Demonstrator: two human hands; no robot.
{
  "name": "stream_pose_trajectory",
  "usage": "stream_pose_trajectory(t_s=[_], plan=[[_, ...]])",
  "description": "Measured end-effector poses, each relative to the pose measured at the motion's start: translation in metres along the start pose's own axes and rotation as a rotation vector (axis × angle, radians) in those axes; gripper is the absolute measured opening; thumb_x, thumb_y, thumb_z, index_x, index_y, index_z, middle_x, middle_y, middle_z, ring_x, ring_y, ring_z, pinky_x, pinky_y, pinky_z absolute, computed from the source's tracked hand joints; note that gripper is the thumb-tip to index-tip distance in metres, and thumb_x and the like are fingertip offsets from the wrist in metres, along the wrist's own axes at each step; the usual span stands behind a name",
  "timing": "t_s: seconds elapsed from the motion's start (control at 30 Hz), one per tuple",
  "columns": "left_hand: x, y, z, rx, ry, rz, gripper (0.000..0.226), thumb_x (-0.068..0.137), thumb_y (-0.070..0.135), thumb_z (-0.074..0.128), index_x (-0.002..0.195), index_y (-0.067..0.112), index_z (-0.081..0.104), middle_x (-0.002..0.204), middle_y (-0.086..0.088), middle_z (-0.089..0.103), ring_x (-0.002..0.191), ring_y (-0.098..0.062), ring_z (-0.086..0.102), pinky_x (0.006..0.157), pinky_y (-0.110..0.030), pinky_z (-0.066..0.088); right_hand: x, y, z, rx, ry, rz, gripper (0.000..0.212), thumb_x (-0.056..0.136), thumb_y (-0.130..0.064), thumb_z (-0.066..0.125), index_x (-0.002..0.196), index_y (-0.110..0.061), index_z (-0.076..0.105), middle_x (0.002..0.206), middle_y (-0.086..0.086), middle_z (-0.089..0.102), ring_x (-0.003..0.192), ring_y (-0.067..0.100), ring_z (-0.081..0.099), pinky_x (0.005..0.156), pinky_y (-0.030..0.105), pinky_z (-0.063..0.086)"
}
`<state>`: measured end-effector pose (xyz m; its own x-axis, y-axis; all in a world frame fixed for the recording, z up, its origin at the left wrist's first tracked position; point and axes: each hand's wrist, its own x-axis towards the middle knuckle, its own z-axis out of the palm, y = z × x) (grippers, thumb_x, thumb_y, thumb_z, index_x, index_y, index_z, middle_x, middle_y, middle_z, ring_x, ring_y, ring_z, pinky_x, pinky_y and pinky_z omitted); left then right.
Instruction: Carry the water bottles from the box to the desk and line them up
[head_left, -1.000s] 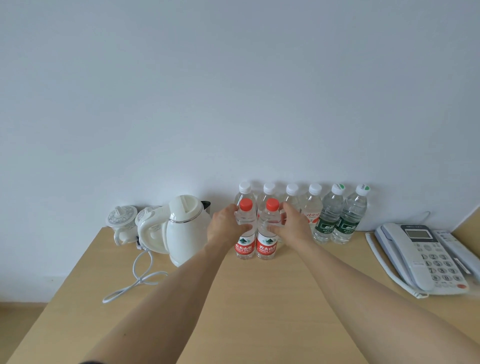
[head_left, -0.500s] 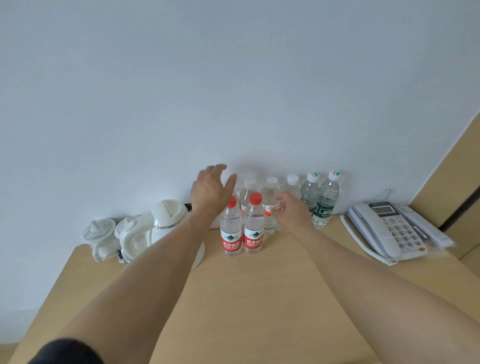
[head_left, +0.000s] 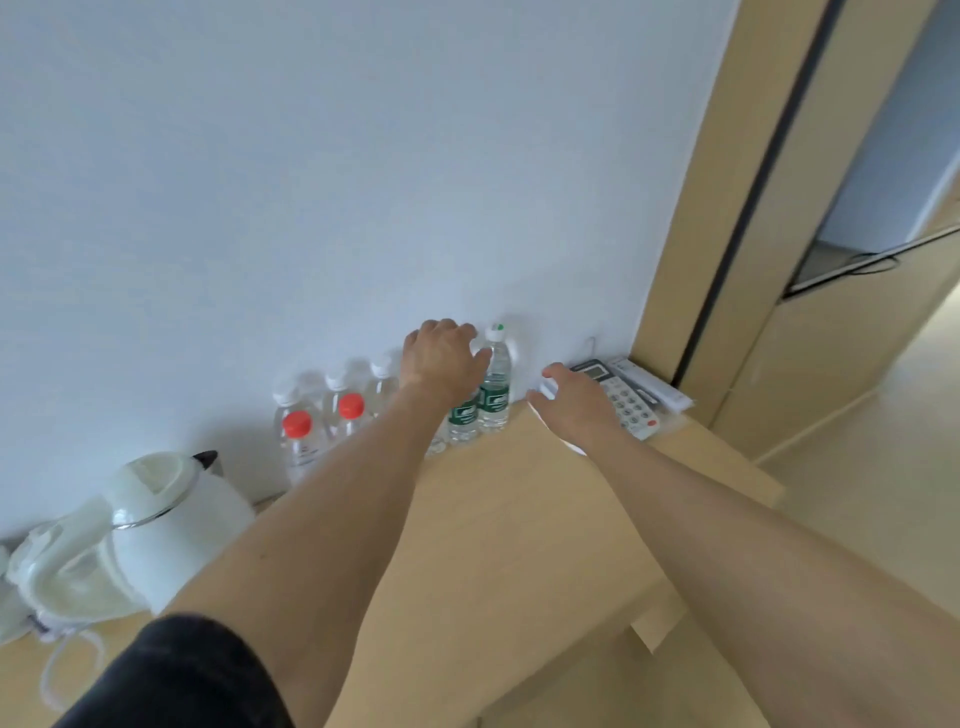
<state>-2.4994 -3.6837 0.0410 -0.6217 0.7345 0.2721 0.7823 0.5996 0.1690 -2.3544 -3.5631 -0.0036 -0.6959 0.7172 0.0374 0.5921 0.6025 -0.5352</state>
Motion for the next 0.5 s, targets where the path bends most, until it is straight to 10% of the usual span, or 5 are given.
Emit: stream_pose_trajectory(t_s=[0.5], plan=[[-0.005, 0.333, 0.077, -0.009, -0.275, 0.356, 0.044, 0.1, 0.044, 0.045, 0.132, 0.017, 0.059, 0.131, -0.01, 0.06, 0.125, -0.031, 0.052, 0.102, -0.044, 0.041, -0.076, 0.268, -0.167, -0.062, 0.135, 0.419, 0.055, 0.096, -0.05, 0.05, 0.144, -0.023, 0.047, 0.141, 0.013, 0.056, 0.131, 0.034, 0.051, 0.102, 0.04, 0.043]])
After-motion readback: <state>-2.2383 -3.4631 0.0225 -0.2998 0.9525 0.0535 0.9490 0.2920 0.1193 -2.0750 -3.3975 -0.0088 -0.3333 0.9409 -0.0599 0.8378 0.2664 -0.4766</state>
